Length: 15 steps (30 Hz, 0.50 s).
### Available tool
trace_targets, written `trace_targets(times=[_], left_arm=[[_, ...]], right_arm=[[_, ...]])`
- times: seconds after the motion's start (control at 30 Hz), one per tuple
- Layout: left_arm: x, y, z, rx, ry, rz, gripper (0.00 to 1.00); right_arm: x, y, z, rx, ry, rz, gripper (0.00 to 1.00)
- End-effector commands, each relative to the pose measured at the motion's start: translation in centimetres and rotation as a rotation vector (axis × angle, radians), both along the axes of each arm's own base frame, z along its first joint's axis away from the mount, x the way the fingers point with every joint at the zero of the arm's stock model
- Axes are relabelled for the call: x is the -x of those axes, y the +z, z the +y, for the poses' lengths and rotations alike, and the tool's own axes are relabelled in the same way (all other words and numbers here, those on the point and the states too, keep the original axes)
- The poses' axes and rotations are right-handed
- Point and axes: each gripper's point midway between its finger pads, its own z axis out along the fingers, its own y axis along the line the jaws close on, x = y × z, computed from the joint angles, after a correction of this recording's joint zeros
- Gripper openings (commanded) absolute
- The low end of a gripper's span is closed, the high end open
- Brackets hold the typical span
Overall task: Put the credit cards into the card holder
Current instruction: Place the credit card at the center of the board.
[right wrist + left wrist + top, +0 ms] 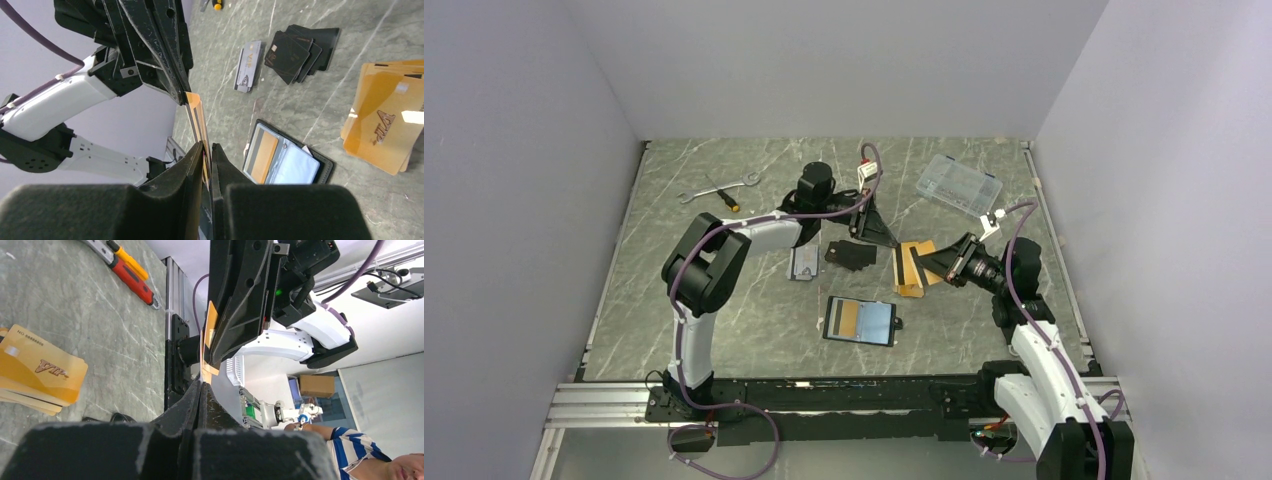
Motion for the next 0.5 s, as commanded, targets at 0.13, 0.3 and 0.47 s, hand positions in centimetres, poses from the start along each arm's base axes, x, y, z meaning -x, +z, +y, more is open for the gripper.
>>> trace_targets(times=[0.13,0.3,0.47], left_arm=[[-2.5,-1.0,0.4,-0.08,0.123,-0.035,0.0],[-4.4,-3.0,0.8,-0.133,0.165,-0.008,0.0],[-4.7,-4.6,-0.3,-0.161,0.148,0.006,0.0]], right_arm=[[0.0,-1.8,-2.4,0.147,-0.146,0.025,0.12],[0.8,-2.9,-2.7,0.168,-0.151,0.065,0.13],[1.0,-2.8,-2.5,0.15,-0.148,0.064,0.12]])
